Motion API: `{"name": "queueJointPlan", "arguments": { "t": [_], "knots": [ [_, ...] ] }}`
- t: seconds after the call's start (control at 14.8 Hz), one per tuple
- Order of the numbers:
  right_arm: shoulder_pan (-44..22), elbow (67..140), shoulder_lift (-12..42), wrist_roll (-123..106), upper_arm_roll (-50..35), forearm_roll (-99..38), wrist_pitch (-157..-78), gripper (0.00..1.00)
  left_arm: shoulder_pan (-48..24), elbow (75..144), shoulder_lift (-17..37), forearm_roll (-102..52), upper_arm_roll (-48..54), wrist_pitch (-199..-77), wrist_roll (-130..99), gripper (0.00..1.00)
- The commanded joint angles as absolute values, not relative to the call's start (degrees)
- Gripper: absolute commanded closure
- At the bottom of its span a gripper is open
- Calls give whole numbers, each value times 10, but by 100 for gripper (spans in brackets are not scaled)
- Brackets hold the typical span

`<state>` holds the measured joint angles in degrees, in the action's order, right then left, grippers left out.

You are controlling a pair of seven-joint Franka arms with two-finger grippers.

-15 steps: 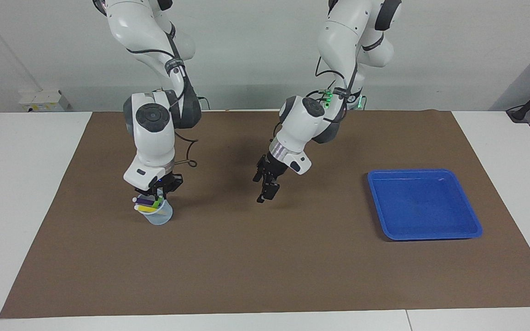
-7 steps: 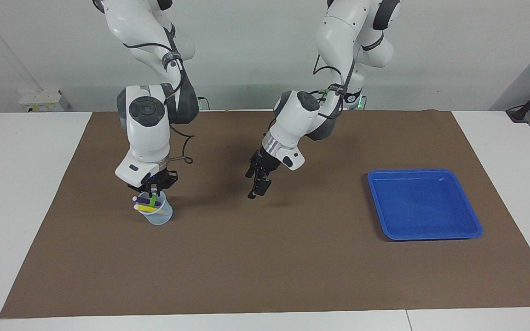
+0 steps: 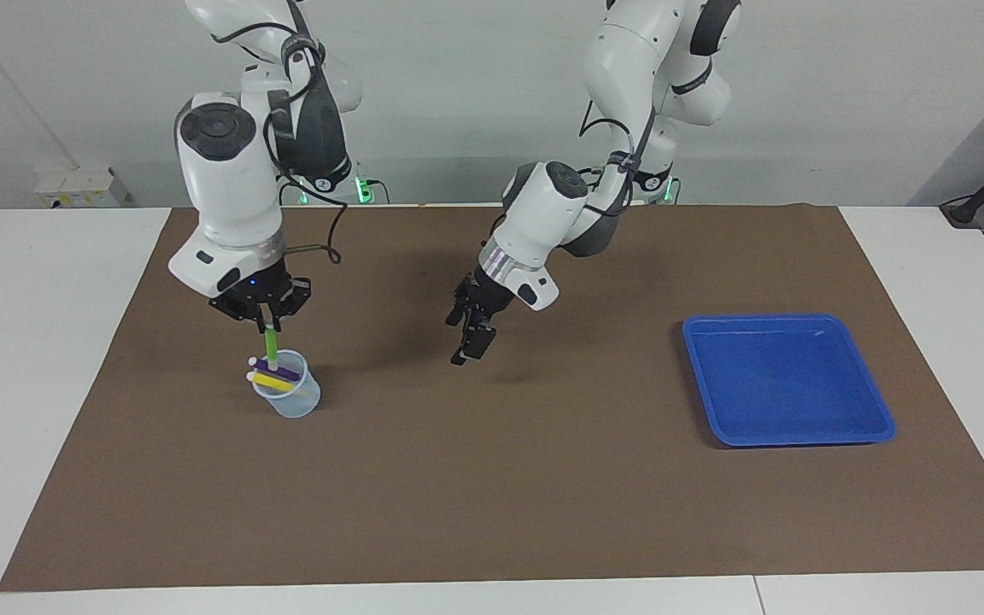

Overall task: Right arm passes pens to left for tray arrangement
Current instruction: 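Pull the green pen from the cup with the right gripper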

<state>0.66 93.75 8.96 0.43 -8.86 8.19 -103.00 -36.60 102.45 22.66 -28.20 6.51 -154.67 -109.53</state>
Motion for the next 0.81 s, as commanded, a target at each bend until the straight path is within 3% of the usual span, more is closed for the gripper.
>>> {"name": "queueJointPlan", "arguments": {
  "t": [0.0, 0.27, 0.74],
  "knots": [
    [18, 883, 95, -6, -90, 24, -987, 88, -374, 1014, 218, -284, 55, -1528, -1109, 0],
    [20, 825, 106, 55, -90, -42, -941, 88, -367, 1014, 178, -286, 54, -1459, -1109, 0],
    [-3, 834, 113, 259, -92, -187, -986, 88, -367, 1013, 153, -293, 54, -1452, -1118, 0]
  ]
}}
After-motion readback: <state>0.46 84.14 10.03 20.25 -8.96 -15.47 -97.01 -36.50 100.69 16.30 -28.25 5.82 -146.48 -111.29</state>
